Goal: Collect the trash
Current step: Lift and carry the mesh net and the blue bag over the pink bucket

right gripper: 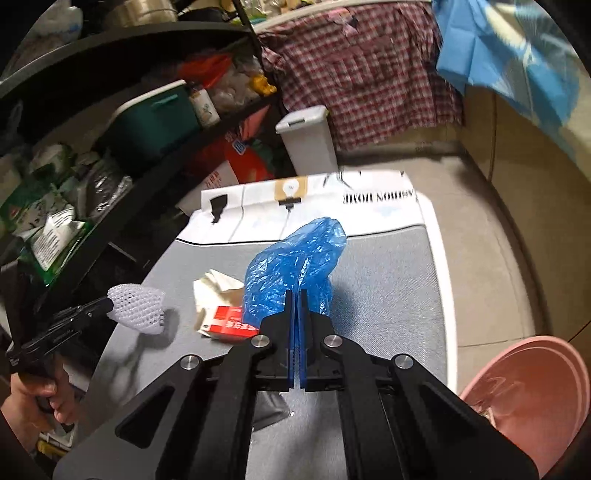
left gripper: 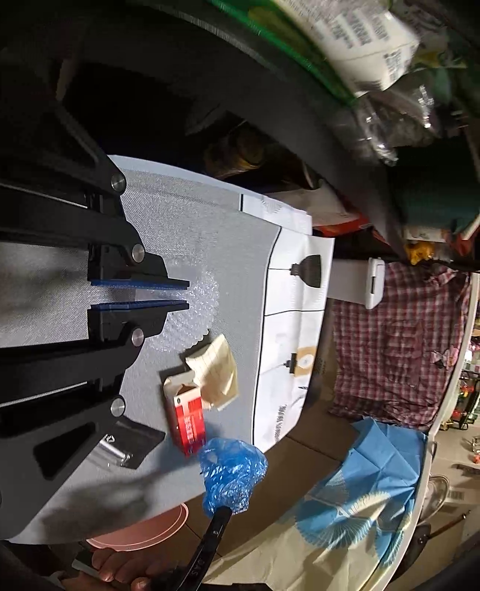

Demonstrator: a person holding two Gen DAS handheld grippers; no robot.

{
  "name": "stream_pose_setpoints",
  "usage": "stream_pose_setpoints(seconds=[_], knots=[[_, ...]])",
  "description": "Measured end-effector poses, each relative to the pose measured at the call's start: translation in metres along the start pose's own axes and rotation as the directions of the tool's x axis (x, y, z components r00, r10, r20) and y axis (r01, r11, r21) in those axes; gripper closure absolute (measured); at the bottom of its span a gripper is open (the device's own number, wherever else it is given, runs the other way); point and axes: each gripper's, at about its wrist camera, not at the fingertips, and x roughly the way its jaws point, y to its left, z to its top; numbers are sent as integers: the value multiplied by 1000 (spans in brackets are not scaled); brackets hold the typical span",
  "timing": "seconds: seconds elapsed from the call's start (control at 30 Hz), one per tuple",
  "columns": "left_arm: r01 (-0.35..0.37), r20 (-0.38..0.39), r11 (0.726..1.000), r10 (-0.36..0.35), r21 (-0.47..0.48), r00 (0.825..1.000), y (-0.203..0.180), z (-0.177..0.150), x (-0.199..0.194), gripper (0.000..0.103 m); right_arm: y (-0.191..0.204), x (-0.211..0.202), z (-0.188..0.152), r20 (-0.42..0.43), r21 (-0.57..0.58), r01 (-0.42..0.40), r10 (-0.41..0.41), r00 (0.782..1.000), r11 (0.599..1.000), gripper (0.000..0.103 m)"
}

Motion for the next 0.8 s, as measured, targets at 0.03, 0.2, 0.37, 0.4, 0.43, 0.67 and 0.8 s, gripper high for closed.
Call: stream_pose_setpoints(seconds=[0.03,0.2,0.37,0.4,0.43,0.67,0.8], knots=[[-1,6,1000,1,0,1000,-1,0,-4,98,3,-6,0,6,-6,2,-2,1000,1000,101],[1,41,1000,-1,3,999,-11,-1,-29,98,11,-44,-1,36,-36,14,-13,999,999,101],[10,75,1000,-10,4,997,-21,-3,-52,98,11,-88,-8,59,-54,18,-14,998,998,101],[11,83,1000,-12,5,996,-24,-3,-57,98,10,-95,-9,64,-59,17,-14,998,998,101],[13,89,1000,-14,5,996,-26,-4,-61,98,11,-103,-10,69,-65,18,-14,998,998,101],[36,123,999,-38,21,992,-44,-7,-84,98,5,-158,-24,106,-73,20,-12,994,997,101],[47,133,998,-50,32,990,-53,-10,-94,98,-2,-176,-35,124,-67,25,-17,992,997,101]])
